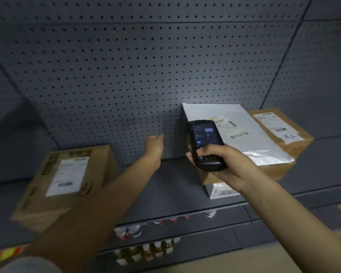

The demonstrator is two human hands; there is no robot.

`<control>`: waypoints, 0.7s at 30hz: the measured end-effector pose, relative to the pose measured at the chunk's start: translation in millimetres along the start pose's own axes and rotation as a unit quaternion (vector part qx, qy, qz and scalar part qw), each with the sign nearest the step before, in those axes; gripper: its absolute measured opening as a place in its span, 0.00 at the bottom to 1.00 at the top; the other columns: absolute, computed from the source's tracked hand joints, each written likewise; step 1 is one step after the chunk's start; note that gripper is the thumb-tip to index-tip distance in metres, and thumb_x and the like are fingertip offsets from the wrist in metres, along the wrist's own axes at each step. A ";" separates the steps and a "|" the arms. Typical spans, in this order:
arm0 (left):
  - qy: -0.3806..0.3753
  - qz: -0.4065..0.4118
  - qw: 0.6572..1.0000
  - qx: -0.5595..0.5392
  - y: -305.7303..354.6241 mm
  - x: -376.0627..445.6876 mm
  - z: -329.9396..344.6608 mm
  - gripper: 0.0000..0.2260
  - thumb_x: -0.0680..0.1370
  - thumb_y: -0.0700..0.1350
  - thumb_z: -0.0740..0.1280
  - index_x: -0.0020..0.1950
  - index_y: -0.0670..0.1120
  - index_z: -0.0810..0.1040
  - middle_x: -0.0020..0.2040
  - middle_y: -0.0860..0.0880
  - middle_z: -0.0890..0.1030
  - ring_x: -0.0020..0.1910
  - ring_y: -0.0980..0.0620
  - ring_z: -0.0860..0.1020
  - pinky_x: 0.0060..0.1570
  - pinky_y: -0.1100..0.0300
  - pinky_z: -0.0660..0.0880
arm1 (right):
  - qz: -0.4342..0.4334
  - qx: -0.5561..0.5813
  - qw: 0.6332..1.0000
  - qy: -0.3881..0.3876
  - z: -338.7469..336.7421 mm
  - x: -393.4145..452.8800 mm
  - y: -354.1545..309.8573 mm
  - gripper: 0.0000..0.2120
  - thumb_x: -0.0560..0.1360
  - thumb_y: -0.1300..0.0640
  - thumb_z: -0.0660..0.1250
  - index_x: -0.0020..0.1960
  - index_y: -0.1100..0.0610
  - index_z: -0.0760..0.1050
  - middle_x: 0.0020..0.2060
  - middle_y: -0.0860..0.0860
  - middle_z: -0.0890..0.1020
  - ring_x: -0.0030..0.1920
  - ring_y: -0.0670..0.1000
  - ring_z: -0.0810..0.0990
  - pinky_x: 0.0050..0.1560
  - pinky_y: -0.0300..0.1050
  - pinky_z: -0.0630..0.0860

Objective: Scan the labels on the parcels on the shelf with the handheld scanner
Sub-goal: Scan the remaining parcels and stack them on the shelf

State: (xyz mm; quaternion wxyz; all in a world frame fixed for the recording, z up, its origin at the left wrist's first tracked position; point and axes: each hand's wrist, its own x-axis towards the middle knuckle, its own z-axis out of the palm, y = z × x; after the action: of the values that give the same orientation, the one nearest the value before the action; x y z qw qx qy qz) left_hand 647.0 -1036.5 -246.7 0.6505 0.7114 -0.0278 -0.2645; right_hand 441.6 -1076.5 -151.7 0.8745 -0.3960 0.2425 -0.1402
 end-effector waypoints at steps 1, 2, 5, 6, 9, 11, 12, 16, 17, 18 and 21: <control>0.017 0.011 1.000 0.009 -0.9 -1.3 -22.9 0.11 0.82 0.43 0.60 0.39 0.49 0.67 0.38 0.49 0.69 0.34 0.55 0.68 0.39 0.60 0.69 | 0.010 -0.013 1.000 -0.014 9.6 8.1 7.5 0.19 0.69 0.74 0.64 0.60 0.69 0.74 0.48 0.62 0.82 0.45 0.59 0.84 0.45 0.46 0.82; 0.033 0.019 0.999 0.017 -2.1 -2.8 -47.6 0.08 0.82 0.42 0.60 0.43 0.48 0.68 0.39 0.49 0.69 0.35 0.56 0.68 0.39 0.61 0.69 | 0.022 -0.024 0.999 -0.028 20.0 16.0 16.6 0.19 0.68 0.74 0.64 0.59 0.68 0.74 0.46 0.62 0.83 0.45 0.58 0.84 0.45 0.47 0.82; 0.092 0.047 0.993 0.050 -9.7 -10.9 -123.5 0.03 0.81 0.39 0.62 0.47 0.45 0.71 0.37 0.48 0.72 0.33 0.54 0.70 0.39 0.57 0.71 | 0.066 -0.033 0.995 -0.061 52.5 39.6 51.7 0.19 0.68 0.74 0.65 0.59 0.67 0.75 0.48 0.63 0.82 0.46 0.59 0.84 0.46 0.47 0.82; 0.101 0.045 0.992 0.063 -13.3 -11.8 -147.6 0.04 0.80 0.40 0.62 0.46 0.45 0.72 0.36 0.48 0.73 0.34 0.52 0.71 0.42 0.56 0.72 | 0.085 -0.033 0.993 -0.069 63.2 47.3 65.1 0.20 0.68 0.74 0.66 0.60 0.68 0.74 0.49 0.63 0.82 0.47 0.59 0.84 0.46 0.47 0.82; 0.111 0.005 0.987 0.120 -21.4 -13.8 -211.7 0.05 0.80 0.42 0.63 0.53 0.46 0.68 0.40 0.50 0.72 0.39 0.50 0.73 0.50 0.55 0.72 | 0.144 -0.056 0.985 -0.084 95.4 69.1 107.7 0.20 0.69 0.72 0.66 0.61 0.69 0.72 0.48 0.63 0.82 0.49 0.59 0.83 0.52 0.49 0.80; 0.117 -0.014 0.982 0.146 -29.2 -10.3 -247.8 0.06 0.79 0.40 0.65 0.51 0.47 0.68 0.39 0.52 0.70 0.37 0.53 0.72 0.44 0.60 0.74 | 0.165 -0.063 0.981 -0.086 114.8 82.3 135.8 0.19 0.69 0.72 0.65 0.61 0.69 0.72 0.50 0.64 0.81 0.49 0.59 0.83 0.53 0.49 0.79; 0.127 -0.020 0.978 0.162 -33.3 -7.1 -265.7 0.06 0.78 0.39 0.66 0.51 0.47 0.70 0.39 0.52 0.71 0.36 0.55 0.71 0.40 0.63 0.75 | 0.170 -0.064 0.980 -0.084 123.9 89.1 149.2 0.19 0.70 0.73 0.65 0.60 0.68 0.72 0.51 0.64 0.80 0.48 0.59 0.83 0.52 0.49 0.79; 0.123 -0.047 0.949 0.287 -48.8 10.8 -323.7 0.17 0.77 0.42 0.67 0.64 0.40 0.73 0.53 0.48 0.76 0.49 0.47 0.76 0.55 0.52 0.76 | 0.178 -0.085 0.978 -0.062 151.2 115.5 199.9 0.18 0.69 0.73 0.66 0.58 0.65 0.74 0.49 0.62 0.82 0.48 0.59 0.83 0.49 0.48 0.81; 0.121 -0.058 0.930 0.342 -50.8 15.4 -334.8 0.20 0.77 0.44 0.66 0.68 0.39 0.71 0.56 0.46 0.75 0.54 0.45 0.75 0.58 0.50 0.74 | 0.177 -0.097 0.978 -0.055 155.8 121.2 211.5 0.18 0.69 0.72 0.66 0.59 0.65 0.74 0.49 0.62 0.82 0.48 0.58 0.83 0.50 0.48 0.81; 0.137 -0.063 0.911 0.384 -51.8 19.3 -345.9 0.24 0.77 0.46 0.66 0.71 0.40 0.67 0.61 0.44 0.73 0.61 0.43 0.73 0.61 0.49 0.72 | 0.175 -0.110 0.977 -0.045 159.4 126.7 222.0 0.19 0.69 0.72 0.66 0.59 0.65 0.74 0.50 0.62 0.83 0.49 0.58 0.83 0.51 0.48 0.81; 0.165 -0.084 0.887 0.422 -58.4 29.0 -372.6 0.29 0.78 0.48 0.65 0.75 0.41 0.61 0.71 0.40 0.65 0.71 0.39 0.65 0.68 0.46 0.64 | 0.160 -0.116 0.980 -0.011 163.2 137.4 246.2 0.21 0.68 0.72 0.67 0.60 0.64 0.74 0.55 0.64 0.82 0.52 0.60 0.82 0.55 0.50 0.79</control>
State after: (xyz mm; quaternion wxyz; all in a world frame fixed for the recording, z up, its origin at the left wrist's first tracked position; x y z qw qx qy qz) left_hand 807.8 -699.3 -306.4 0.2594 0.9519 0.0308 -0.1600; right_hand 657.9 -875.4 -289.0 0.8363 -0.4522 0.3081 0.0347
